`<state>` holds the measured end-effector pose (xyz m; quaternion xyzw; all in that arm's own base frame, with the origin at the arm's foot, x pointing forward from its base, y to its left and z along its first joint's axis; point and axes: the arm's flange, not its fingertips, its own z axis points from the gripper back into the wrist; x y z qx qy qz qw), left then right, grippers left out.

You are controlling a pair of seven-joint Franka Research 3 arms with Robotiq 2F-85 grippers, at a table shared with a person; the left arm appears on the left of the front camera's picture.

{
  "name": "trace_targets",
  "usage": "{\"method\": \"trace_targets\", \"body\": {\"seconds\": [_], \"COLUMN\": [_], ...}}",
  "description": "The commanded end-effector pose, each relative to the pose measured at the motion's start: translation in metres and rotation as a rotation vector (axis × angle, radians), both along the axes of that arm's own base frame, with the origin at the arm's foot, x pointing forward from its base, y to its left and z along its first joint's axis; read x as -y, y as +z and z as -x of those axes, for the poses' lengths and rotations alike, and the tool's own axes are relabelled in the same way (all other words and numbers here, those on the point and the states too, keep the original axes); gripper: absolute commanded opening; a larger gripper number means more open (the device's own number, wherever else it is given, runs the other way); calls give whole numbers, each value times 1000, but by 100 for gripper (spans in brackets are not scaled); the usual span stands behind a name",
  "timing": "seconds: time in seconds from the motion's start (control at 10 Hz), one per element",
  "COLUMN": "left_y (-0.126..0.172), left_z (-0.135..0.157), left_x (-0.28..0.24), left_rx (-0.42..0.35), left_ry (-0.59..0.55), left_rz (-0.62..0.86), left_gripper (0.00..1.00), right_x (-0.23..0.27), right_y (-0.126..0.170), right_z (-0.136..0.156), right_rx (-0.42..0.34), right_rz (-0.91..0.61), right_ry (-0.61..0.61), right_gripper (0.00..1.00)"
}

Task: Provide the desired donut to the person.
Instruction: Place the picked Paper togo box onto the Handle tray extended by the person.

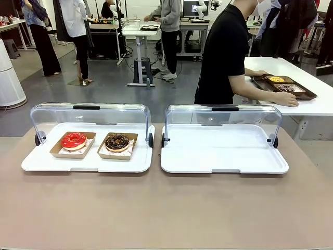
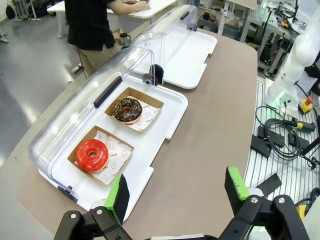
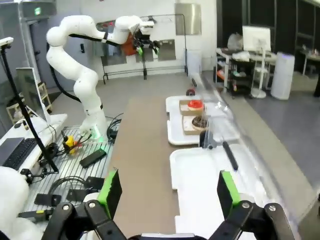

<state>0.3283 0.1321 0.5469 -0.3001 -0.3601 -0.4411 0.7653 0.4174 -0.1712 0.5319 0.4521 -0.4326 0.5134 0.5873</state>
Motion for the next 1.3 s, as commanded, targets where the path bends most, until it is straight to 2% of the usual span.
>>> {"method": "trace_targets", "body": {"seconds": [0.0, 0.3, 0.5, 0.6, 1.2], "left_y": [-1, -1, -1, -1, -1], "left_z": [0, 0, 0, 0, 0], "left_x": [0, 0, 0, 0, 0], "left_rx": [19, 19, 19, 19, 19], "left_ry": [-8, -8, -8, -8, -8], "left_rz": [16, 16, 16, 16, 16], "left_gripper": [100, 100, 100, 100, 100], "right_x": [-17, -8, -11, -4, -4], "right_y": [6, 3, 7, 9, 9], "right_z": [26, 39, 39, 37, 37], "right_rx": [-27, -22, -62, -24, -24], "right_rz": [68, 86, 155, 83, 83], "right_ry": [23, 10, -46, 14, 14], "right_gripper": [100, 100, 100, 100, 100]}}
